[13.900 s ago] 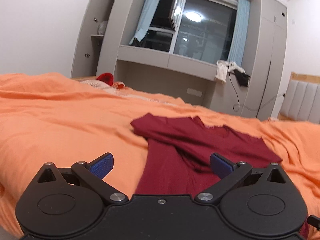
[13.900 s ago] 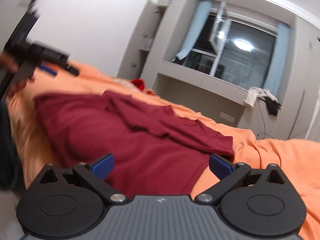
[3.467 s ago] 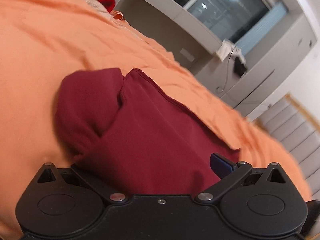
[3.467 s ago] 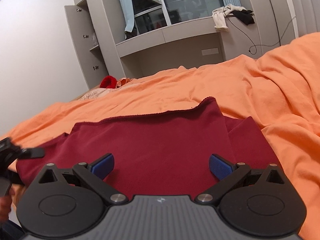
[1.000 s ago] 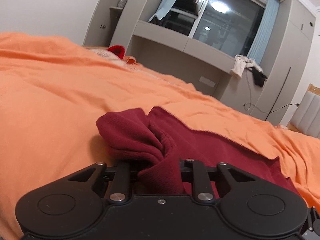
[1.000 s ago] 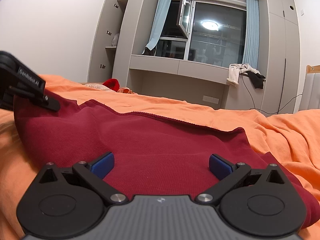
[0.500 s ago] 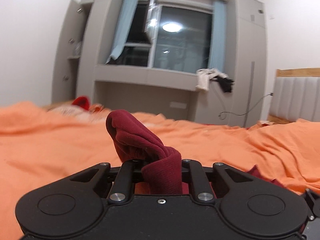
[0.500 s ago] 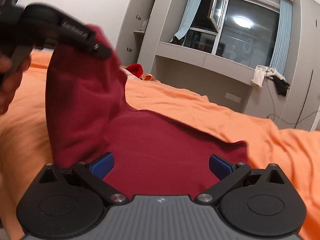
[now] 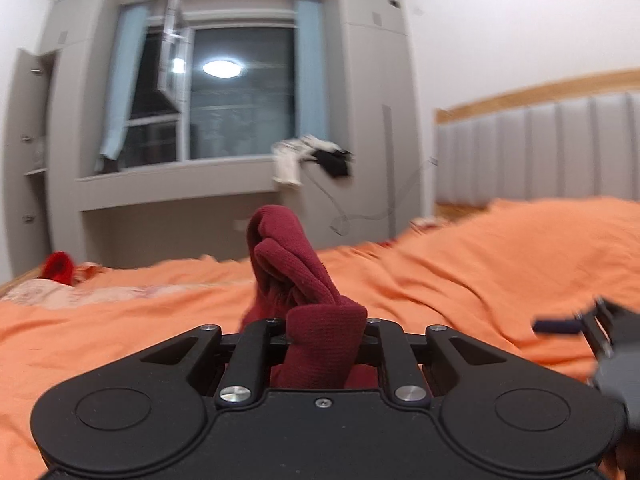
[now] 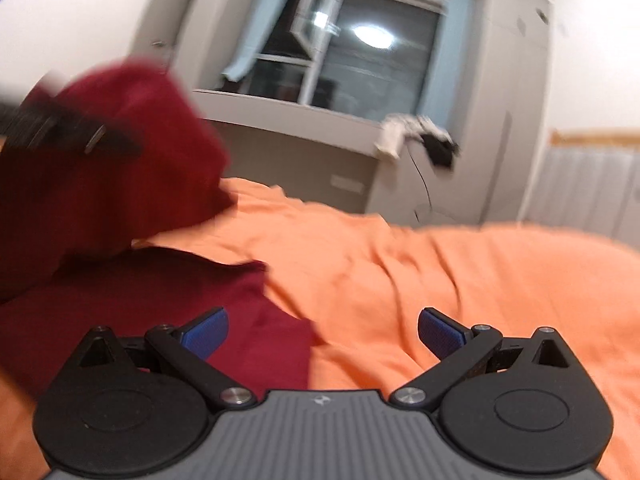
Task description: Fold small clothes
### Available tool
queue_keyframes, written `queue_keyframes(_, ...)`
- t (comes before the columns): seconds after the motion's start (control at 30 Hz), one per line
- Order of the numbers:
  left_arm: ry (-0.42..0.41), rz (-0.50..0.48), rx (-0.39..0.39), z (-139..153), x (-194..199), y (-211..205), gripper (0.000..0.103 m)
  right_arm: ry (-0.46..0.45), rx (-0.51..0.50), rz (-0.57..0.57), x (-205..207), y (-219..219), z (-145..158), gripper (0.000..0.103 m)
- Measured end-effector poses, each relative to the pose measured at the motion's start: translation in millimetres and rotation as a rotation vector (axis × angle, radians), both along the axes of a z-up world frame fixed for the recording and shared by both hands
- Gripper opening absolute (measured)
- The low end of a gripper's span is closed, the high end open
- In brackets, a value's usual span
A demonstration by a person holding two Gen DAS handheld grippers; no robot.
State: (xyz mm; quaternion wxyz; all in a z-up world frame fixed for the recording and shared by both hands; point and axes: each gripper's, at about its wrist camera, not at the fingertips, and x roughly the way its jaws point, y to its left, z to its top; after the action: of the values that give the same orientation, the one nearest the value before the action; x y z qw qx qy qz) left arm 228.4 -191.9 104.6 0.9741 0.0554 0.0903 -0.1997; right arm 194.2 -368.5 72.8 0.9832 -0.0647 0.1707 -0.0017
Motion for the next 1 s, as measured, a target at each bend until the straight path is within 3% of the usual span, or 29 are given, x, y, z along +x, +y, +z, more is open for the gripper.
queue_keyframes(0.13, 0.071, -0.095, 0.102, -33.2, -5.9, -32.6, 0.019, 0.096, 0.25, -0.013, 16.4, -49.2, 0.7, 0.103)
queue_keyframes(0.23, 0.088, -0.153, 0.176, -55.4, -14.4, -44.3, 0.022, 0.162, 0.498, 0.038, 24.0, -82.3, -7.8, 0.103)
queue_keyframes(0.3, 0.073, -0.186, 0.204, -64.1, -21.4, -47.0, 0.039, 0.181, 0.58, 0.061, 25.4, -92.7, -11.5, 0.103)
queue_keyframes(0.43, 0.075, -0.256, 0.212, -70.3, -30.7, -42.4, 0.061, 0.19, 0.621, 0.081, 25.4, -93.9, -15.8, 0.103)
queue_keyframes(0.5, 0.083, -0.279, 0.199, -69.0, -33.4, -37.7, 0.079, 0.192, 0.631, 0.097, 28.9, -90.6, -15.5, 0.103)
queue_keyframes(0.67, 0.063, -0.329, 0.158, -58.1, -39.5, -25.0, 0.099, 0.192, 0.725, 0.13, 41.4, -82.0, -17.7, 0.103)
queue_keyframes(0.8, 0.039, -0.339, 0.171, -55.4, -36.6, -17.1, 0.102, 0.152, 0.803, 0.223, 49.1, -74.7, -14.1, 0.103)
queue_keyframes(0.87, 0.04, -0.333, 0.188, -57.6, -34.0, -14.7, 0.102, 0.173, 0.83, 0.269, 58.7, -68.6, -17.0, 0.103)
queue_keyframes(1.0, 0.054, -0.329, 0.177, -66.8, -28.3, -7.9, 0.102, 0.251, 0.837, 0.208, 76.5, -58.3, -30.4, 0.103)
